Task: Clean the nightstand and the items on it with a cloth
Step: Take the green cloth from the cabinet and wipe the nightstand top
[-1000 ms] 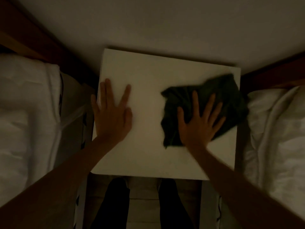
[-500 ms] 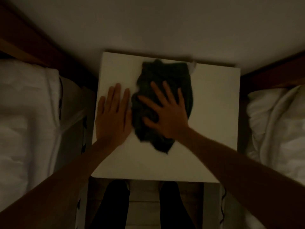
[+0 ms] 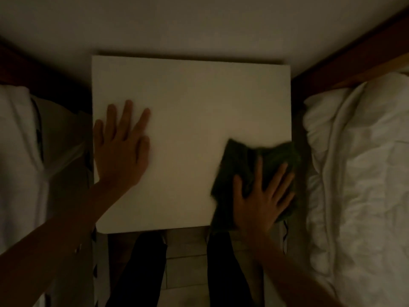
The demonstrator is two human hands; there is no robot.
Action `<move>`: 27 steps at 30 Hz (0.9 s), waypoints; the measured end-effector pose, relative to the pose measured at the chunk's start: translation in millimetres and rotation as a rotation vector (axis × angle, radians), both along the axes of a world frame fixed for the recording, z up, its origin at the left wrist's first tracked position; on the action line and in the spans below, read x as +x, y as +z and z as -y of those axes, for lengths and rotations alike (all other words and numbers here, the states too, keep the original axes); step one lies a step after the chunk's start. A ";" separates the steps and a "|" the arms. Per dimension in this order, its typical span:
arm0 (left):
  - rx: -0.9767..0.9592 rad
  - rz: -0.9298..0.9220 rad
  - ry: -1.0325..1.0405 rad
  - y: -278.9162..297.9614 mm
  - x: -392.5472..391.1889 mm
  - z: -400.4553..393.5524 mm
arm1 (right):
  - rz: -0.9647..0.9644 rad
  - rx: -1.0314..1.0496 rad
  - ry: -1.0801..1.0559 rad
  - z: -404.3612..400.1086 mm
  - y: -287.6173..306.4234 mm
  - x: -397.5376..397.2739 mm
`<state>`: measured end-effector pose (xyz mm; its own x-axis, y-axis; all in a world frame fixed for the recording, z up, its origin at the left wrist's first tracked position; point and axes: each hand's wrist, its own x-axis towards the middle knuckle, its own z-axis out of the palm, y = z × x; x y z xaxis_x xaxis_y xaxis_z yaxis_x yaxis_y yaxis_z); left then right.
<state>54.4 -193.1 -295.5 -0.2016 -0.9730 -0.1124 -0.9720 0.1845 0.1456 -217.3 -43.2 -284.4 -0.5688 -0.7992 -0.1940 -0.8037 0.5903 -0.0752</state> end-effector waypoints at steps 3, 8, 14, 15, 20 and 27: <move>0.001 -0.015 0.017 -2.9 -5.5 0.7 | 0.065 0.073 0.204 -24.9 -4.2 41.9; -0.006 -0.036 0.058 -2.9 -21.6 -2.3 | 0.153 -0.115 0.789 70.1 -11.8 52.1; -0.041 0.000 0.069 -9.2 -22.6 -3.7 | -0.002 -0.156 0.609 203.0 -20.5 0.2; -0.049 0.002 0.070 -9.0 -22.5 -3.9 | -0.016 -0.135 0.511 206.8 -19.4 -13.6; -0.067 0.001 0.081 -9.4 -19.6 -3.8 | -0.017 -0.069 0.221 160.8 -7.7 -57.1; -0.056 0.020 0.100 -8.7 -21.3 -3.0 | 0.092 -0.103 -0.200 26.7 3.6 -46.3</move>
<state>33.1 -190.1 -304.2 -0.1011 -0.9931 -0.0603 -0.9886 0.0934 0.1182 -263.6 -69.9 -280.7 -0.7017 -0.6905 -0.1755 -0.6583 0.7226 -0.2109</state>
